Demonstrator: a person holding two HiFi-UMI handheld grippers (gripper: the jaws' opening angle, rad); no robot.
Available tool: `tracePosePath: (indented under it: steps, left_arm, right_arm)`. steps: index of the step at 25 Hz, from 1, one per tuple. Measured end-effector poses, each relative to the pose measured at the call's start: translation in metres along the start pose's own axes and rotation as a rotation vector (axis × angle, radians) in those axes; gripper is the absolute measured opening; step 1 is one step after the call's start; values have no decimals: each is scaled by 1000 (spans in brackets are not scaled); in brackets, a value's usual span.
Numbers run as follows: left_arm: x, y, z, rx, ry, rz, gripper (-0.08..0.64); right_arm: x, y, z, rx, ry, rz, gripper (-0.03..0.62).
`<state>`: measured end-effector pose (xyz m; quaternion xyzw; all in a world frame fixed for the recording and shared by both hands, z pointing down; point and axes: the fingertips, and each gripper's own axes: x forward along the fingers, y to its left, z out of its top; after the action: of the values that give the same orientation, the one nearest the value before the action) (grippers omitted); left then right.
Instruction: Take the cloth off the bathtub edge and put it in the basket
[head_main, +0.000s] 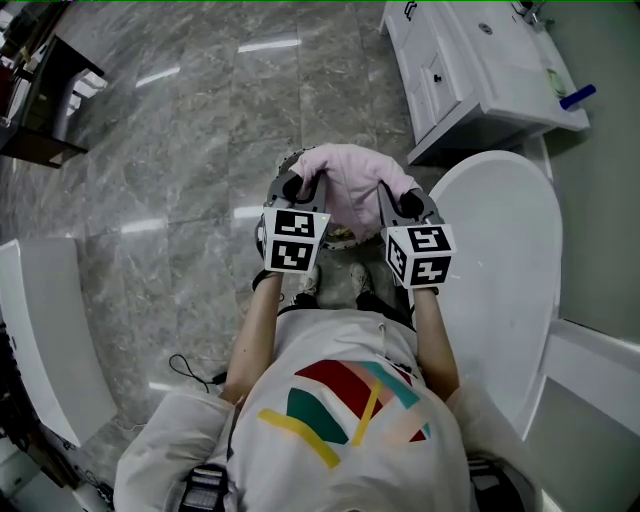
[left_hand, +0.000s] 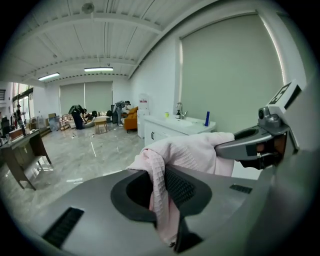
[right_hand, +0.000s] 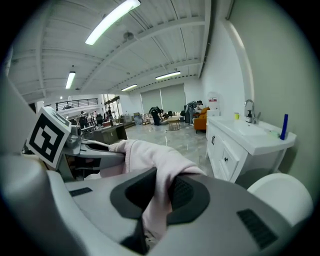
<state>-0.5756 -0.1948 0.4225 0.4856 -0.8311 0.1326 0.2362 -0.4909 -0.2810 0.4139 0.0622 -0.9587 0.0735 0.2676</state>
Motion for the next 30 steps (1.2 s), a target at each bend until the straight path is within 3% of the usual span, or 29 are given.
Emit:
tracePosePath:
  steps: [8,22,23,26,30]
  left_arm:
    - [24,-9,-47,-26,110,-23,64]
    - [42,-12,-79,-52,220,-56,64]
    - [43,-8,-81,-60,231,-38,66]
    - [44,4,-82,-91,233,35,154]
    - [41,6,-70,-102,196,45,172]
  right_arm:
    - [18,-8,-56,77,125,16,57]
    - [29,-14,-84,136,199,-47,58]
    - [31,-15,-88,146,207,-63,73]
    - [35,-11,-103,169,249,-73,240]
    - [36,-9,-103,83,214,-97,305]
